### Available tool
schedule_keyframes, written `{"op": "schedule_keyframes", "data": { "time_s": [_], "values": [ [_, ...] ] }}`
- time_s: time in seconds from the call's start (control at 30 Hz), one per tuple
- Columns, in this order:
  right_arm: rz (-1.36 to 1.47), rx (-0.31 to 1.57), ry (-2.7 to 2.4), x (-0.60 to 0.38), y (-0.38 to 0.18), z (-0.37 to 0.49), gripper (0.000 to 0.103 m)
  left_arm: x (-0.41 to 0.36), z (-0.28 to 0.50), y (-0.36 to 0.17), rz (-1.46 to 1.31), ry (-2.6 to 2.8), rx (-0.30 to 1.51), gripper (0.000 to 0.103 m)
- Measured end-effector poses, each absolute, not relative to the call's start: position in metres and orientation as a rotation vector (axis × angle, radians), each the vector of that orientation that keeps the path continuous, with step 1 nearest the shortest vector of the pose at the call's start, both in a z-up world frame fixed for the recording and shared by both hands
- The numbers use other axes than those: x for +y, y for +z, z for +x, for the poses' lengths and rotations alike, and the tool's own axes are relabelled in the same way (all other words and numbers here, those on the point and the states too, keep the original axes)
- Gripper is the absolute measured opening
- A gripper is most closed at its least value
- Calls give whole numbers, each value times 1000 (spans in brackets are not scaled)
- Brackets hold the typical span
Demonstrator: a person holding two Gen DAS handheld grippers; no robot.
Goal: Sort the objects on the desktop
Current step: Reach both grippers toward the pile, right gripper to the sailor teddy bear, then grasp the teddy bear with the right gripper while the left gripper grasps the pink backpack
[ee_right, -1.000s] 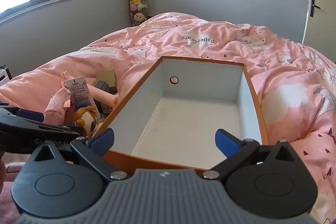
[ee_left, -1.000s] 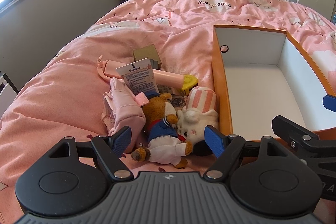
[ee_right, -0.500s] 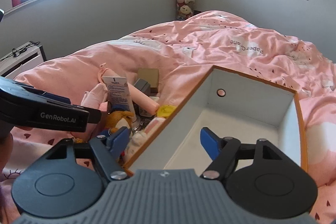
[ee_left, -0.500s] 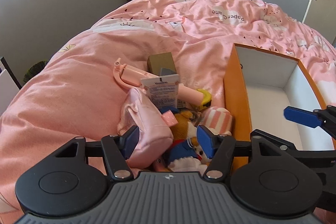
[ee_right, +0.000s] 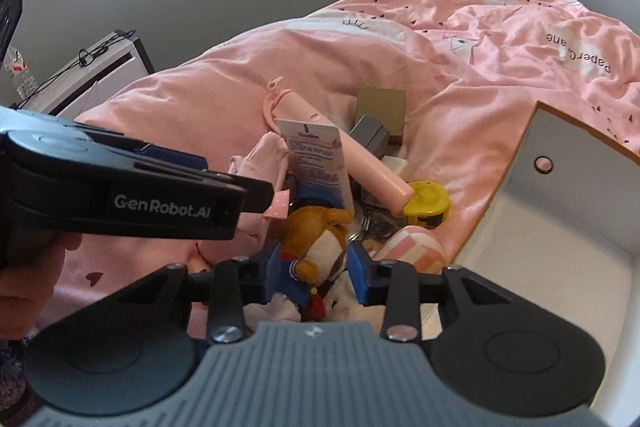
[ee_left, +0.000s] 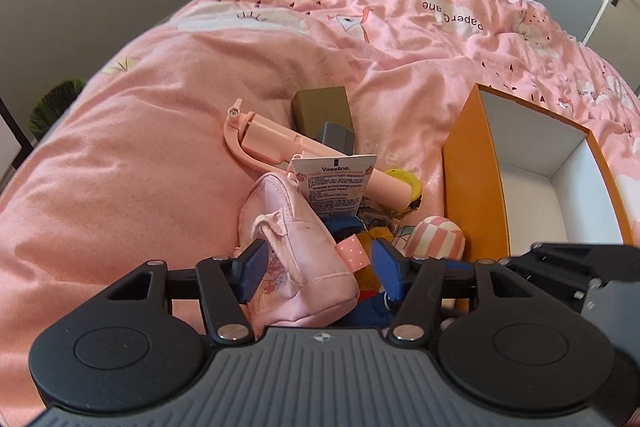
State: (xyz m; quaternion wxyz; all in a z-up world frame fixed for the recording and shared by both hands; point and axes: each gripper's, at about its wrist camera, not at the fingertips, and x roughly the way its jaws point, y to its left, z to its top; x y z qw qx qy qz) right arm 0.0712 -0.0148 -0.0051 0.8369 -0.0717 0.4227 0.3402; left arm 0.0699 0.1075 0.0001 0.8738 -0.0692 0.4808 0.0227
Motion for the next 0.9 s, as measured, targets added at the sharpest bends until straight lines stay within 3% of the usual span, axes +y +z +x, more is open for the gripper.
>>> {"op": "schedule_keyframes", "data": {
  "time_s": [0.17, 0.27, 0.43, 0.67, 0.77, 0.9],
  "values": [
    [-175, 964, 746, -2, -15, 80, 40, 110, 84, -9, -133, 63, 1046, 68],
    [-187, 1007, 751, 6, -21, 86, 40, 116, 88, -15, -139, 76, 1079, 60],
    [-200, 1065, 726, 19, -35, 94, 41, 127, 88, -16, -156, 75, 1084, 60],
    [-240, 1052, 645, 34, -51, 91, 58, 131, 92, -16, -150, 56, 1107, 60],
    [-282, 1003, 598, 39, -59, 83, 57, 128, 98, -17, -133, 60, 1120, 61],
    [-288, 964, 583, 37, -58, 76, 48, 120, 98, -16, -89, 66, 1125, 62]
  ]
}}
